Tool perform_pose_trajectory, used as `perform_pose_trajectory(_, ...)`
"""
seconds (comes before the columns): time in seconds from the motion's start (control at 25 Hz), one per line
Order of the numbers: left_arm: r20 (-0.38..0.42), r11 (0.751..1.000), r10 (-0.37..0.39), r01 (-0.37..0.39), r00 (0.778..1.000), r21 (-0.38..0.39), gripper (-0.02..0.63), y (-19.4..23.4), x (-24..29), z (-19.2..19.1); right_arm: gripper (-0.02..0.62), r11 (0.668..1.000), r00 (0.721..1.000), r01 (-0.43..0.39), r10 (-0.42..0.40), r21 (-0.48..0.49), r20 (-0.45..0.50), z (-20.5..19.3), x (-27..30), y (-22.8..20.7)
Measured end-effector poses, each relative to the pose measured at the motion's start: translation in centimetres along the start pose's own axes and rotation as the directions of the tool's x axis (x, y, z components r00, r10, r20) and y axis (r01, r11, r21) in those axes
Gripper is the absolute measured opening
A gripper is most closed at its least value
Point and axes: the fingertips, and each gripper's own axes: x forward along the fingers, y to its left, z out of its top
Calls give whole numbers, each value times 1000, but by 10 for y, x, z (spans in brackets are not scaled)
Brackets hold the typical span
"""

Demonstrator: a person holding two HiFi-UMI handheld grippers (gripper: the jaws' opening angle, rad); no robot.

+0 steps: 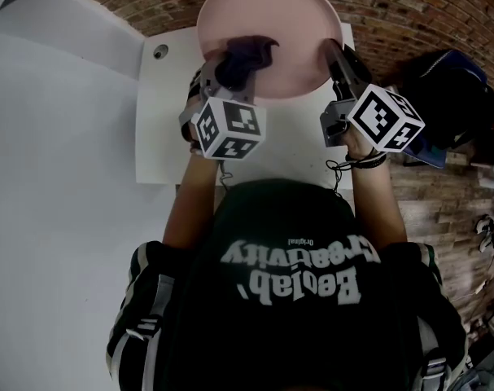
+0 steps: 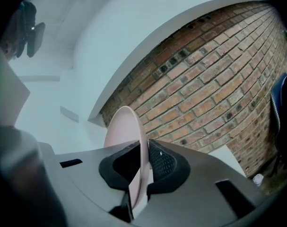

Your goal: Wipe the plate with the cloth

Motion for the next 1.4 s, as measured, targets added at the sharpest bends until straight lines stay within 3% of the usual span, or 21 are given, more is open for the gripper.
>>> perform_pose_trajectory(0.28, 33, 994, -105, 104, 994, 42, 127, -43, -1, 14, 20, 1000, 1000, 7, -7, 11, 23, 7, -6, -5)
perform_pose_trajectory(0.56, 96, 971, -236, 230, 967, 68, 127, -79, 0, 33, 20, 1000, 1000, -3, 3, 21, 13, 0, -9, -3)
perform_pose_trajectory(0.68, 113, 965, -258, 251, 959, 74, 127, -84, 1, 42, 21, 1000, 1000, -10, 10, 22, -1, -4, -11, -2)
perform_pose_trajectory(0.8, 139, 968, -248, 242, 959, 59, 127, -78, 4, 52, 23, 999, 1000, -23, 23, 30, -9, -10, -11, 0)
perform_pose_trajectory(1.0, 180, 975, -214, 199, 960, 96, 127, -64, 9, 79, 25, 999, 999, -30, 31, 23, -30, -20, -13, 2)
perform_pose_trajectory(1.4, 205, 987, -94, 64, 974, 148, 128, -16, 21, 119, 23, 998, 997, -55, 56, 33, -45, -27, -15, 1)
